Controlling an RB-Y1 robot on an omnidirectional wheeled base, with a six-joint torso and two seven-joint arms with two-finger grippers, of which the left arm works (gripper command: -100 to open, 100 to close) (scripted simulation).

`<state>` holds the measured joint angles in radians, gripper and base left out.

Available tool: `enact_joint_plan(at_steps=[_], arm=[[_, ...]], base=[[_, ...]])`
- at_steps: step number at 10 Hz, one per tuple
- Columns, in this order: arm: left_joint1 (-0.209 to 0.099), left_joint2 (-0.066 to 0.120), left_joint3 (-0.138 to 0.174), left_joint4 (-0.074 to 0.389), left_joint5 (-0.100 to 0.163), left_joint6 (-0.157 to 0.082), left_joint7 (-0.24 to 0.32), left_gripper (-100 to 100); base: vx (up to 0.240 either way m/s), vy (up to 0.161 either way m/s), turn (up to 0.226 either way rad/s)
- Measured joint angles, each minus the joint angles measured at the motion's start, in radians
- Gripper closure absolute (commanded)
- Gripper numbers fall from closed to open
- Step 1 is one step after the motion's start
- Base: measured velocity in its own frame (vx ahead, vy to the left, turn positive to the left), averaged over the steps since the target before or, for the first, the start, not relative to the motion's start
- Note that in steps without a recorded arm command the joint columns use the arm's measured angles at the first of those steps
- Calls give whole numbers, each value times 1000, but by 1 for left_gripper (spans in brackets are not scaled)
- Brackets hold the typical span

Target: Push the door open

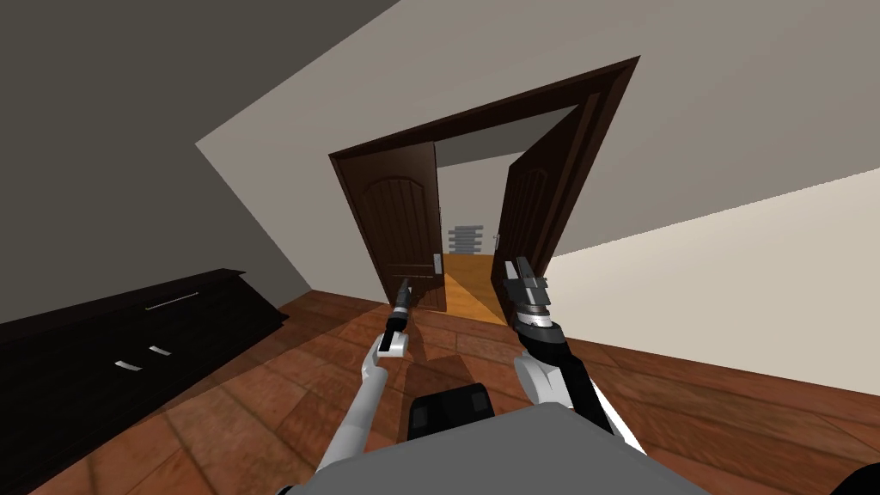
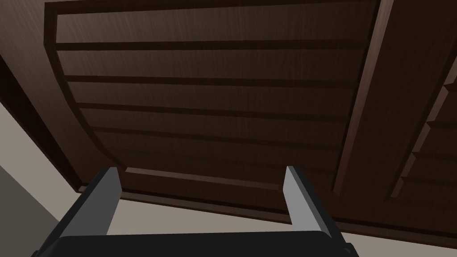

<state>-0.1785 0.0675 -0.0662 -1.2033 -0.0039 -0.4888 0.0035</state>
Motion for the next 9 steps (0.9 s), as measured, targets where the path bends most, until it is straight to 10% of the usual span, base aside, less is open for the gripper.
enact_joint_plan(at_steps=[9], arm=[[-135,-22,-9,235,21,-1,6,-100]], base=[[75,11,-43]])
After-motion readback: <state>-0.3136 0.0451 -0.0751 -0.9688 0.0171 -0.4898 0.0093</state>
